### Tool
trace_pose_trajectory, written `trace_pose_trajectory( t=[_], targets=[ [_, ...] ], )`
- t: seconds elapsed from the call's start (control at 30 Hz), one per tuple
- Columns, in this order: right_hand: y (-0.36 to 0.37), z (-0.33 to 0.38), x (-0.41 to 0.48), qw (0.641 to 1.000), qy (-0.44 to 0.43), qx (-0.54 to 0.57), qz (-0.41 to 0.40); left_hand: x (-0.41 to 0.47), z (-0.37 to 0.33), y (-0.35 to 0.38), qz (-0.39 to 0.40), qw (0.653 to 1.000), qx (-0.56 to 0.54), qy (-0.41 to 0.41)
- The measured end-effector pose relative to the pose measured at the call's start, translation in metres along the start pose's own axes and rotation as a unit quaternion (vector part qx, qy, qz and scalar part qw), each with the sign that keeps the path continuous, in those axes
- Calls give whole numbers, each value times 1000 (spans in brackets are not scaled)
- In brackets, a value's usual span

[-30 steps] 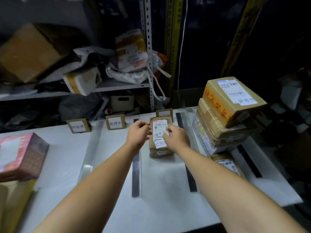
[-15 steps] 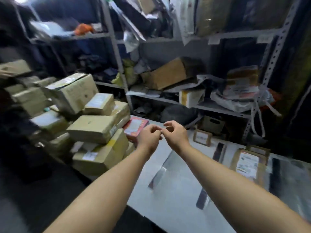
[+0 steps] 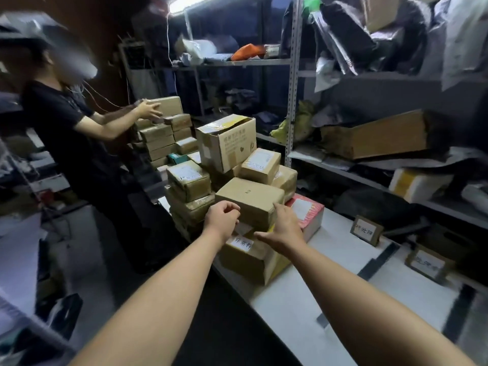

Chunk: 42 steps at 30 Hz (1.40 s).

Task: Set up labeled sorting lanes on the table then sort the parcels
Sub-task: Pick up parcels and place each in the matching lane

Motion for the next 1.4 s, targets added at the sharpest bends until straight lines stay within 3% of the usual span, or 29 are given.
trace_pose_trajectory(
  t=[0.1,0.3,0.53,0.67,0.83,0.97,1.03,1.13,1.27,1.4],
  targets=[
    [16,4,24,999,14,-28,-22,34,11,-2,23,1000,-4,-11],
    [40,2,82,998,27,-50,23,79,34,1,62,998,13,9],
    [42,-22,96,994,-26,-80,70,111,44,11,61,998,20,11],
    [27,-19,87,993,-40,-99,46,107,39,14,51,999,14,0],
    [23,-9,64,997,14,-76,-22,97,29,13,42,998,33,23],
    [14,-15,50,989,114,68,-65,83,23,11,27,999,23,16],
    [9,-17,38,963,157,196,-100,72,21,11,14,1000,17,9],
    [-7,-18,14,882,244,386,-115,54,18,18,37,999,19,17],
    [-24,-33,-17,759,392,508,-109,32,5,36,117,992,24,28],
    [-42,-46,-36,665,400,624,-93,5,-10,63,175,983,-38,-23]
  ],
)
Point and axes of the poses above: each hand's wrist, its own x-axis towards the middle knuckle, its own y-axis out of the palm, z = x × y, the point moved 1 cm from there along x, towards the middle knuckle, and after that the axes turned 11 degrees about -z, right-handed, at the moved point
